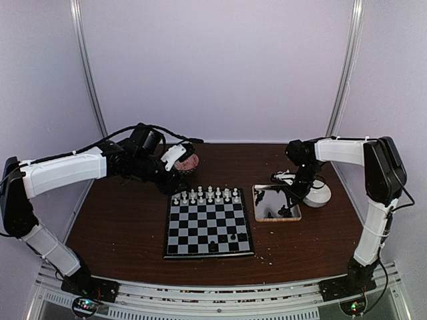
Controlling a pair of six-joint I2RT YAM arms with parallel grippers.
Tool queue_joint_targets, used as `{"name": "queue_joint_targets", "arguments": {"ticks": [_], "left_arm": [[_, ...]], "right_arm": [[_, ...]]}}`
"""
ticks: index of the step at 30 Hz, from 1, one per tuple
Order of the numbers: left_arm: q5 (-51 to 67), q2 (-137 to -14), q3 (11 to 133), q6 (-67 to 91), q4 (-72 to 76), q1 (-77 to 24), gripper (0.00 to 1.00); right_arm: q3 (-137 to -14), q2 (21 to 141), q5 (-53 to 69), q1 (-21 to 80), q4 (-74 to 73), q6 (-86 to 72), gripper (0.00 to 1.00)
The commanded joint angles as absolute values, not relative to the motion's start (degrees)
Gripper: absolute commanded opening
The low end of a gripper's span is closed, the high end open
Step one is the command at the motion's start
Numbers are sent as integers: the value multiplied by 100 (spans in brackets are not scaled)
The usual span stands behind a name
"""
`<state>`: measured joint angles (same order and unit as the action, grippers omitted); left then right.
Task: Set up the chess pieces on the board
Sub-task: Pick up the pawn from the storage box.
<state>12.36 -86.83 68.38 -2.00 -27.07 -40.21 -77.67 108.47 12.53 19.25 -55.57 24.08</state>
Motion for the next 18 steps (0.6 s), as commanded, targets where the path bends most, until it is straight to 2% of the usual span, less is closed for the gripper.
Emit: {"name": "queue_joint_targets", "arguments": {"ticks": [1, 18], "left_arm": [[1223, -8579, 7014, -176, -2610, -3990, 55], [1240, -8616, 7022, -185, -2609, -3991, 55]], "right_arm": [[-7865, 10908, 1393, 1919, -5678, 2438, 25], [-8013, 11193, 1286, 1968, -5711, 2347, 19]]}}
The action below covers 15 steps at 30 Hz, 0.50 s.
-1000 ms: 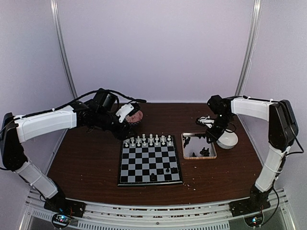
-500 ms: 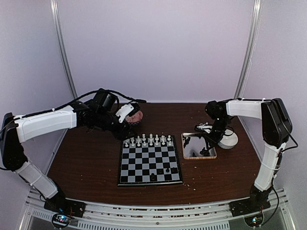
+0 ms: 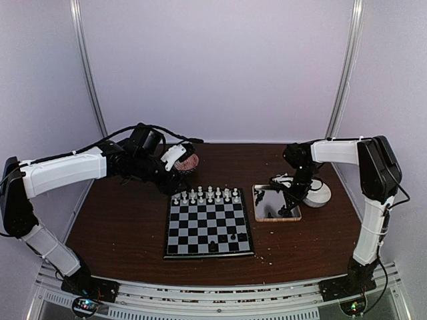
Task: Set up the chess pieces on the board
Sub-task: Pick up the pawn from the storage box.
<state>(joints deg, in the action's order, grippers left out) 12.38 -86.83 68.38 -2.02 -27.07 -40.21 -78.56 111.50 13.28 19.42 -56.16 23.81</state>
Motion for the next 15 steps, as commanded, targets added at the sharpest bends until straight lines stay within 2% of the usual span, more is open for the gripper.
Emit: {"name": "queue_joint_targets", "arguments": {"ticks": [1, 15], "left_arm": [[1249, -8621, 7022, -185, -2610, -3990, 55], [1270, -8621, 7022, -185, -2614, -3993, 55]], "right_arm": [[-8028, 11204, 1283, 1972, -5712, 2340, 18], [-8118, 11168, 1278, 2004, -5747, 2304, 1]]}}
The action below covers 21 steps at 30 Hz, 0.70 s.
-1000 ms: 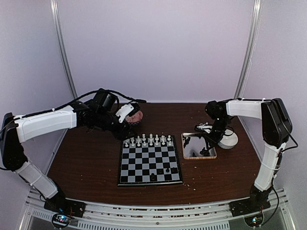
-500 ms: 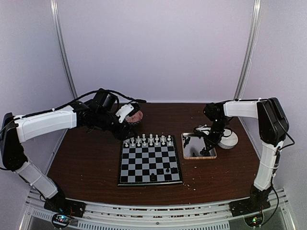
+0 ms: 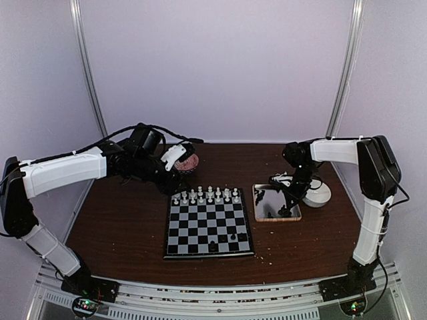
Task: Set up the chess pieces on the board
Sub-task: Pick up the pawn from the storage box.
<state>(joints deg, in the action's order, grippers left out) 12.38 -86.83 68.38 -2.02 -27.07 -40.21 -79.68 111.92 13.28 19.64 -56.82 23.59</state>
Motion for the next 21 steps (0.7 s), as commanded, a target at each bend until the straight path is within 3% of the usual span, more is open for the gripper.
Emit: {"name": "queue_joint_targets", "arguments": {"ticks": [1, 12, 21], "left_arm": [[1271, -8620, 7022, -182, -2616, -3992, 55], [1311, -8603, 7040, -159, -2610, -3991, 55], [1183, -8536, 7032, -116, -2606, -3982, 55]], "right_arm": [[-8127, 11099, 1261, 2004, -5766, 2296, 1], [-8518, 10351, 1212, 2176, -6106, 2217, 0], [-9176, 10573, 1325, 3392, -6473, 2361, 0]]}}
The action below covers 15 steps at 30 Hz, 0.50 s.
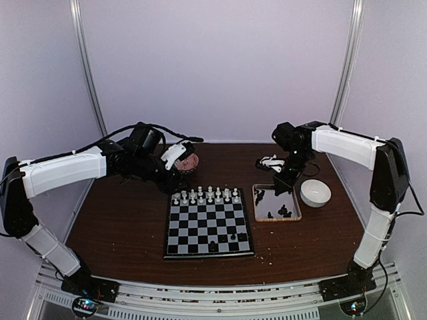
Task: Set up the chess pieces on the board
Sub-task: Pick up the pawn from the storage box, then place the pawn at d7.
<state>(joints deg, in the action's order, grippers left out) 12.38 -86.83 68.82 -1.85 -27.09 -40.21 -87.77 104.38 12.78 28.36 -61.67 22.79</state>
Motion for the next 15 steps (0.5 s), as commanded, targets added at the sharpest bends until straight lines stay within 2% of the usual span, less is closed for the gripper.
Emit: {"name": "queue_joint_targets", "arguments": {"ticks": [1, 9, 15], "left_arm": [[1164, -8520, 7027, -115, -2610, -3981, 55], [1039, -8304, 6989, -50, -2555, -3874, 55], [951, -8164, 6952, -1, -2505, -3777, 55]], "right_arm": [[-9281, 10641, 1327, 3562, -6518, 2372, 0], [-10260, 11448, 1493, 4556, -6837, 2365, 0], [-10674, 11982, 1510, 4938, -6933, 2349, 0]]}}
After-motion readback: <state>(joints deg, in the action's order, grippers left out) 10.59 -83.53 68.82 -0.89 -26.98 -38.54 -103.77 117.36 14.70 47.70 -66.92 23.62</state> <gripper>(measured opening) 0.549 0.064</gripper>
